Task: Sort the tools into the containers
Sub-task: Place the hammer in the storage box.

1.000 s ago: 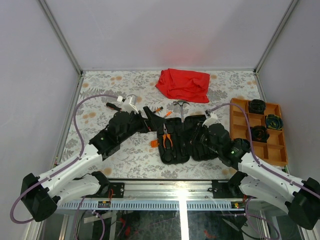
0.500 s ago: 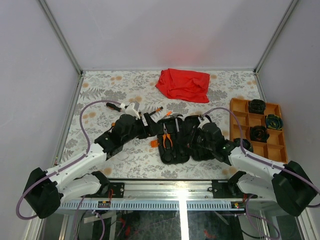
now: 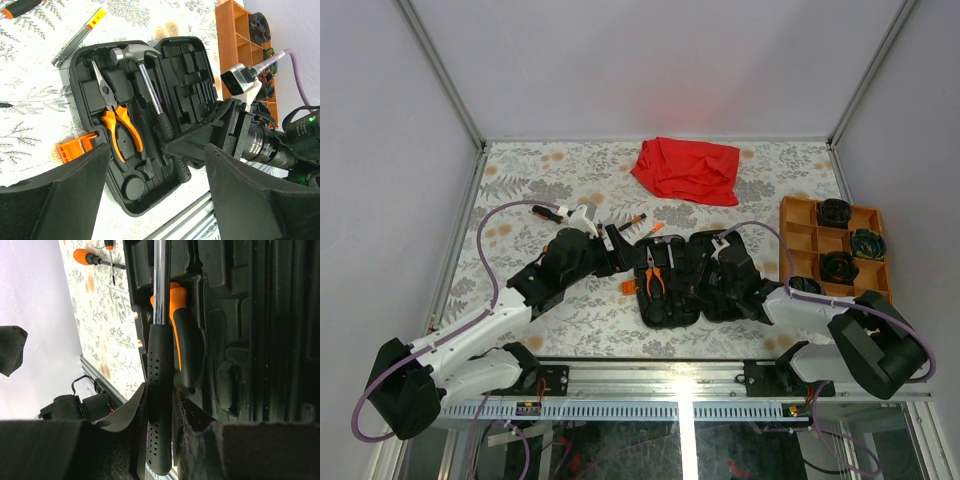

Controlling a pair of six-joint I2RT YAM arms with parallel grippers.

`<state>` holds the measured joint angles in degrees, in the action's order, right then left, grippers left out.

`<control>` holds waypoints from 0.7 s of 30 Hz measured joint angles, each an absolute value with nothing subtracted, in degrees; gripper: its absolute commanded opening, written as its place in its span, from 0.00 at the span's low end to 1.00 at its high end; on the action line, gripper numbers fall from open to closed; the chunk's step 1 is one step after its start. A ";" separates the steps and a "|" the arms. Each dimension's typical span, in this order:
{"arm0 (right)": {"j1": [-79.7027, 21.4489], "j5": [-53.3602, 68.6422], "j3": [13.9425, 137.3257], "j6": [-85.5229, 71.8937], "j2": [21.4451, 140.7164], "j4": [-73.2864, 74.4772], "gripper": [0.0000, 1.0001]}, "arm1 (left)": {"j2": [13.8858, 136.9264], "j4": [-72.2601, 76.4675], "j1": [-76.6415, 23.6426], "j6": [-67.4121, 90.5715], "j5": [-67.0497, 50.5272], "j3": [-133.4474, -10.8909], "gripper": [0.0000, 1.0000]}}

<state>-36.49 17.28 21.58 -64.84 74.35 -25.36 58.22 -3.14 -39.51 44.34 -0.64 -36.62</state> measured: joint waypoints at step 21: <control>-34.85 21.12 21.06 -65.84 82.24 -32.49 0.19 | 58.15 -3.03 -39.31 45.17 -1.72 -36.47 0.73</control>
<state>-34.85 21.12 21.06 -65.84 82.24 -32.49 58.15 -3.03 -39.31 45.17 -1.72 -36.47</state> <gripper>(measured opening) 0.242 0.731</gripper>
